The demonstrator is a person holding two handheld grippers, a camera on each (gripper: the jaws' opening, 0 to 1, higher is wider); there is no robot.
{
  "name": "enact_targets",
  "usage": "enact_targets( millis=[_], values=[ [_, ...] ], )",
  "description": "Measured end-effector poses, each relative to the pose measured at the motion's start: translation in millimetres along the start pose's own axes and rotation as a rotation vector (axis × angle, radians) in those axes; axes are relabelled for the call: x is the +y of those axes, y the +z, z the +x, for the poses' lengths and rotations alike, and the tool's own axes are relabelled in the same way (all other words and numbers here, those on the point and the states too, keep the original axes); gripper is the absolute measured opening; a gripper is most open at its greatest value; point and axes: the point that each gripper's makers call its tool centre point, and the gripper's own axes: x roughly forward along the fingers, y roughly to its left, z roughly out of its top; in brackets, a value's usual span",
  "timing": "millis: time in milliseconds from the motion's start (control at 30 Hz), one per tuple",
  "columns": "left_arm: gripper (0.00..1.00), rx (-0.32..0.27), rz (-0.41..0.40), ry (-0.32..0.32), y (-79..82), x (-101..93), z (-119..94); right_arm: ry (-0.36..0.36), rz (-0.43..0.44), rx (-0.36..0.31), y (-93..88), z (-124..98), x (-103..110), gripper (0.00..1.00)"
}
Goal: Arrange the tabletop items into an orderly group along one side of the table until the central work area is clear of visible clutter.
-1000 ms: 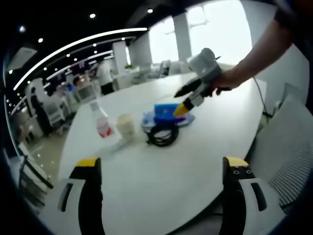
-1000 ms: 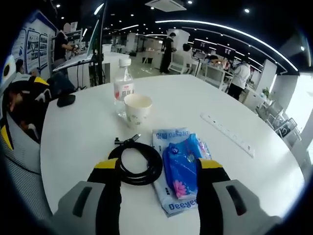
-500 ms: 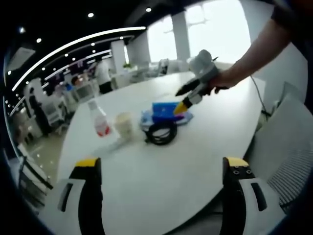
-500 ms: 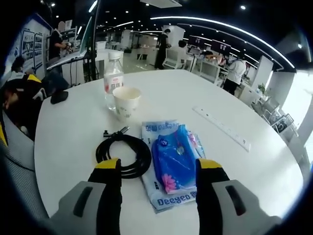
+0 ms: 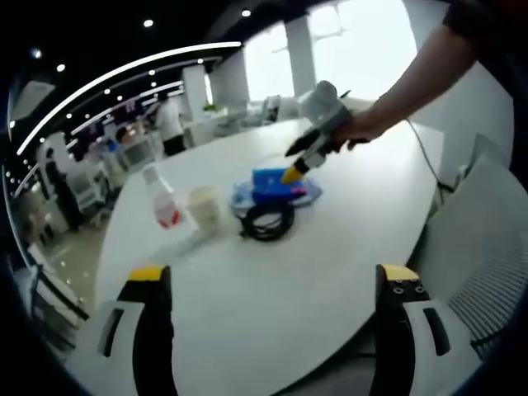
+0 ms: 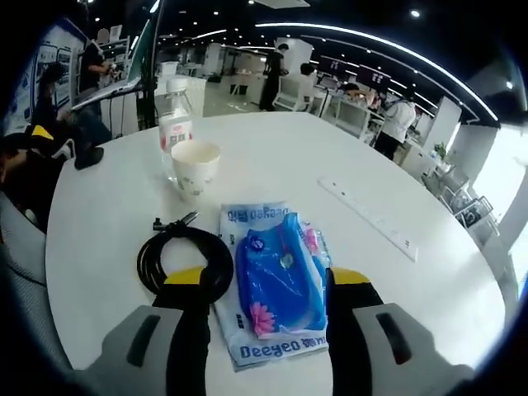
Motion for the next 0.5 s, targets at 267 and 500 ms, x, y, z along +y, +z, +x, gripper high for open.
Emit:
enact_targets(
  millis=[267, 500],
  values=[
    [0.99, 0.007, -0.014, 0.006, -1.8, 2.2, 0, 0.0, -0.019, 0.033, -1.8, 10, -9, 0.55],
    [0.99, 0.016, -0.022, 0.005, -4.4, 2.8, 1, 0.01, -0.035, 0.067, -4.1, 19, -15, 0.52]
  ],
)
